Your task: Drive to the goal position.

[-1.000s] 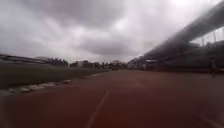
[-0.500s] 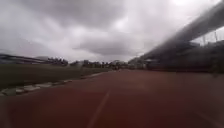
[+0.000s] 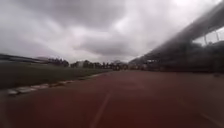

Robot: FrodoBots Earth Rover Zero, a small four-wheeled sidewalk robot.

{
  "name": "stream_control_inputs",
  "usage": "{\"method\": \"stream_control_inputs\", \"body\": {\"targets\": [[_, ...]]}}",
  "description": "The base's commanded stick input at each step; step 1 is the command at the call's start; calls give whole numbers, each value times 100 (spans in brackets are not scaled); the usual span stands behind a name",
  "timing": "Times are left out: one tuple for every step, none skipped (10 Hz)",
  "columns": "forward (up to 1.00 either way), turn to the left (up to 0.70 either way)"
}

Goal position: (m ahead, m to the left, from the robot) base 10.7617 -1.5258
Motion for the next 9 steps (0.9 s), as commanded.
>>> {"method": "stream_control_inputs", "body": {"targets": [[50,2],[50,2],[50,2],[50,2],[50,2],[50,2],[50,2],[50,2],[50,2]]}}
